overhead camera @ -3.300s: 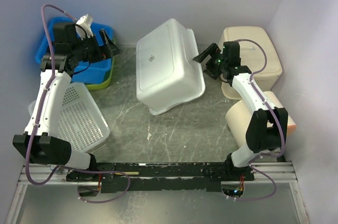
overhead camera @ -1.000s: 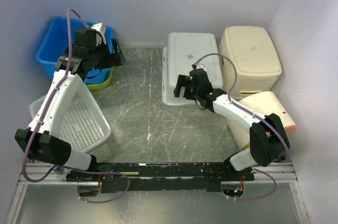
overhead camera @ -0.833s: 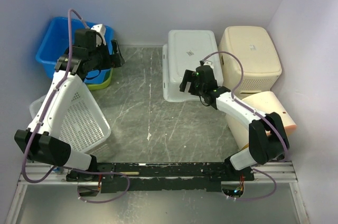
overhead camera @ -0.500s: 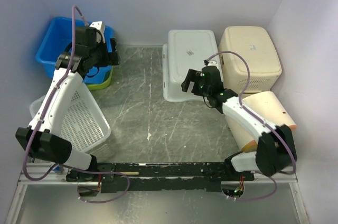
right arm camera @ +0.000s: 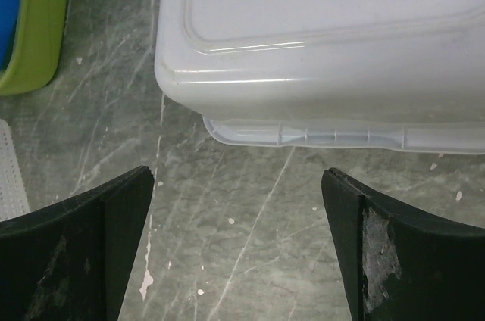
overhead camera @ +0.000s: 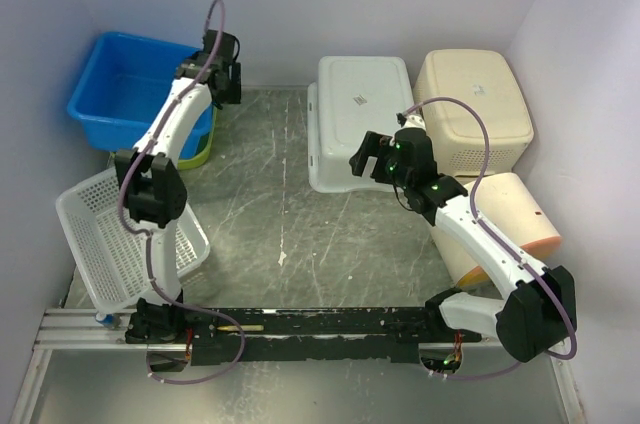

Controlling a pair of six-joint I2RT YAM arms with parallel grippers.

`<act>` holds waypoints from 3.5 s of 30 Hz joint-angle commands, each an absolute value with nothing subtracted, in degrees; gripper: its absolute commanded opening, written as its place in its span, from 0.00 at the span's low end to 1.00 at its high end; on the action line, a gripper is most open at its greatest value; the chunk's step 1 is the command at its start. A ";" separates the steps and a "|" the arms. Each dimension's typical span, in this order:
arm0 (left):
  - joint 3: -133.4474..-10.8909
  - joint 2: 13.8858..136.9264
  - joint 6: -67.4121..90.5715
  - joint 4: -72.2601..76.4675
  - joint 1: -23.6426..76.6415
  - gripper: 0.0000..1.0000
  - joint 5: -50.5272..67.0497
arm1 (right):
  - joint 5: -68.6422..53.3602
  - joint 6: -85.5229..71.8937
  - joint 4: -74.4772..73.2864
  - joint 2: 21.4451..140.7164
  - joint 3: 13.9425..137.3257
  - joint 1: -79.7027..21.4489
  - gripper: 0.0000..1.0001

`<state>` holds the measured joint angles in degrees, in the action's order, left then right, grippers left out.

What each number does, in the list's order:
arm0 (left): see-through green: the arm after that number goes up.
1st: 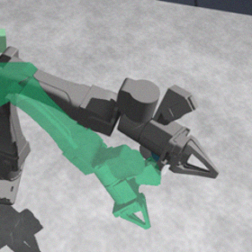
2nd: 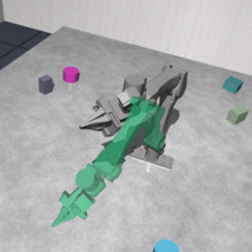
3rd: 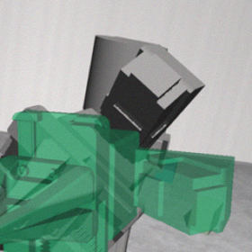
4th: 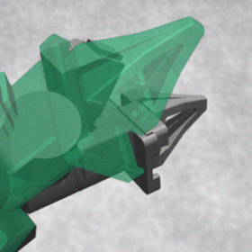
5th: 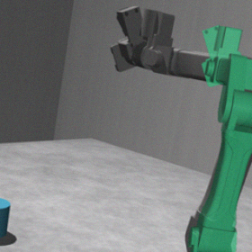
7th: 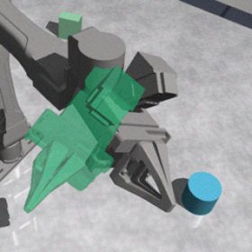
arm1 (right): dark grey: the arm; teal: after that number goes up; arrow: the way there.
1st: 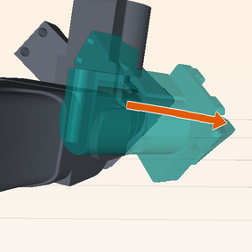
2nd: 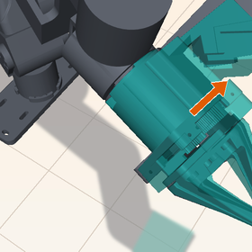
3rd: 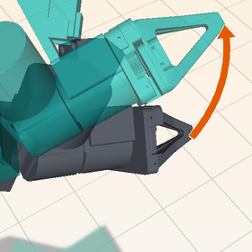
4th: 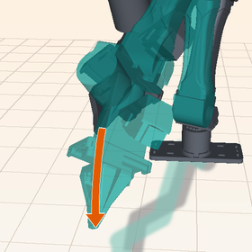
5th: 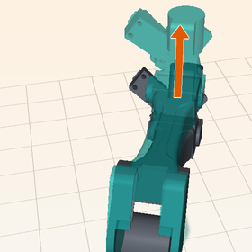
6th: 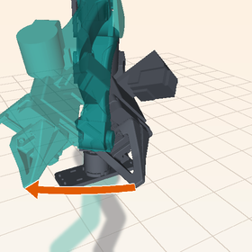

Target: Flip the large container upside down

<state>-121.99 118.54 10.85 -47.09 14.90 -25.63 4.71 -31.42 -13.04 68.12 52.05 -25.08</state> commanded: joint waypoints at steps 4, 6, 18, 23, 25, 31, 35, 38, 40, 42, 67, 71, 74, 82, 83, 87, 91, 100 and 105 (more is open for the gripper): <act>-121.21 124.49 7.42 -47.67 15.03 0.85 -31.43 | 2.44 -32.46 -12.30 68.21 52.01 -25.18 0.94; -119.87 124.73 7.47 -46.57 15.03 0.70 -31.64 | 1.57 -33.07 -12.33 68.75 52.16 -25.18 0.94; -122.13 116.58 4.69 -50.50 19.75 0.07 -44.88 | 1.89 -32.70 -13.04 70.31 53.08 -25.13 0.94; -128.38 112.85 2.84 -54.42 26.33 0.07 -51.46 | 1.02 -33.90 -12.65 71.37 53.63 -25.24 0.93; -132.21 111.57 2.79 -56.33 28.38 0.07 -50.50 | 1.25 -34.24 -12.50 71.41 53.57 -25.22 0.93; -138.70 106.68 5.74 -58.52 32.76 0.06 -39.92 | 2.46 -34.38 -12.52 70.39 53.56 -25.22 0.93; -135.82 100.97 10.02 -54.26 32.96 0.06 -27.28 | 3.84 -34.37 -13.29 69.61 54.15 -25.24 0.93; -132.43 97.11 13.53 -50.03 32.96 0.07 -19.59 | 4.79 -34.44 -13.53 68.87 54.48 -25.22 0.93; -130.21 95.17 16.26 -47.56 32.78 0.06 -14.20 | 5.15 -34.45 -13.54 68.38 54.49 -25.22 0.93; -126.10 92.79 19.15 -43.82 31.68 0.07 -9.46 | 5.52 -34.54 -13.62 68.05 54.37 -25.24 0.93; -66.46 77.51 73.69 25.43 5.71 0.07 38.85 | 4.10 -33.57 -13.81 69.27 53.62 -25.22 0.93; -65.79 78.46 75.94 28.50 5.71 0.07 39.13 | 4.13 -33.53 -13.80 69.58 53.82 -25.22 0.93; -62.44 78.42 79.96 32.52 5.44 0.07 38.13 | 4.05 -33.57 -13.80 69.95 53.96 -25.25 0.93; -51.16 81.72 94.96 48.16 1.38 0.06 40.06 | 3.86 -33.49 -13.88 70.05 54.13 -25.22 0.93; -50.09 82.02 95.72 48.52 0.58 0.07 40.49 | 3.91 -33.41 -13.89 70.05 54.18 -25.25 0.93; -45.25 83.07 98.13 49.47 -3.92 0.07 43.16 | 3.98 -33.37 -14.04 69.97 54.29 -25.22 0.93; -44.39 85.11 94.68 44.66 -8.60 0.07 47.67 | 3.63 -33.40 -13.69 70.14 54.14 -25.23 0.93; -60.99 90.97 61.80 2.75 -10.91 0.44 48.57 | 3.91 -33.52 -13.50 69.84 53.76 -25.22 0.93; -67.58 94.45 51.26 -8.89 -9.92 0.57 45.59 | 3.27 -33.90 -13.12 70.46 53.61 -25.22 0.93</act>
<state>-63.64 91.85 65.65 8.45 -10.79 47.55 3.51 -33.82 -14.22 70.00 52.82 -25.12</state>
